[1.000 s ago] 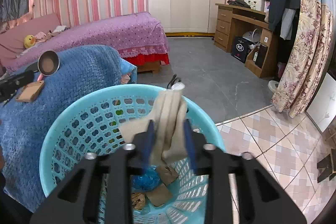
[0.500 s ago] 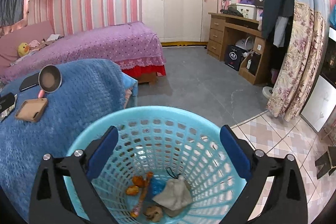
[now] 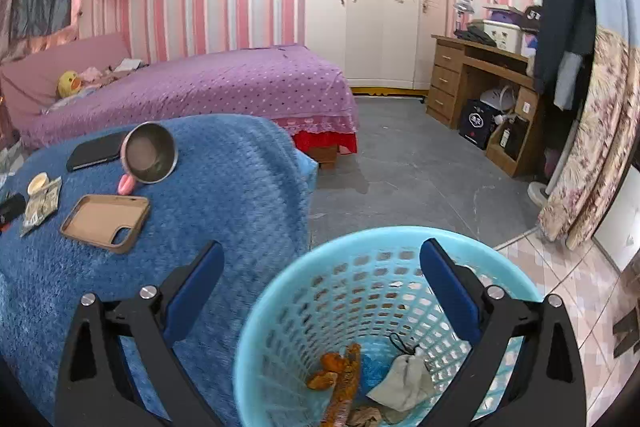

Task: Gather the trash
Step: 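Move both tools back to the bed and grasp orange plastic lid with left tool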

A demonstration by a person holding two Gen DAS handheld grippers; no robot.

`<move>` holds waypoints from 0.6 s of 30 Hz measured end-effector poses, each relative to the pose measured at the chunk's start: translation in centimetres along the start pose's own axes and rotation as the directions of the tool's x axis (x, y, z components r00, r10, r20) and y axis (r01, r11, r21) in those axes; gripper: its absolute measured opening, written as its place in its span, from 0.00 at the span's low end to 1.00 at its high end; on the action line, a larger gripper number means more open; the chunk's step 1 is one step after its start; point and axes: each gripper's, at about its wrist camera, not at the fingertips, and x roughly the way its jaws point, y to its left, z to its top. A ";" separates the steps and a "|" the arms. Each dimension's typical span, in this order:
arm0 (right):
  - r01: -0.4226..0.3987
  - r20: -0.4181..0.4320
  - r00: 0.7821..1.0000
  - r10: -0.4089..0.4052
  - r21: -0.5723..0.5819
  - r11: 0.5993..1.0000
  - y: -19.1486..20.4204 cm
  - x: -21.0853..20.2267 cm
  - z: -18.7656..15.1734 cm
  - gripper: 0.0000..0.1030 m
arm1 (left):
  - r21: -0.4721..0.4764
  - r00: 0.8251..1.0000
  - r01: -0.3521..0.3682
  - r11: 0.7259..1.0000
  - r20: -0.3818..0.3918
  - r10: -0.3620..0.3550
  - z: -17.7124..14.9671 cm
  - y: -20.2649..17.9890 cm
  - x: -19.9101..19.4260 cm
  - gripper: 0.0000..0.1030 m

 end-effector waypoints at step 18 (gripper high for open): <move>-0.076 -0.028 0.997 0.074 -0.092 0.993 10.0 1.4 -0.2 0.93 | -0.104 0.992 -0.116 0.988 -0.060 0.110 -1.3 11.5 3.2 0.95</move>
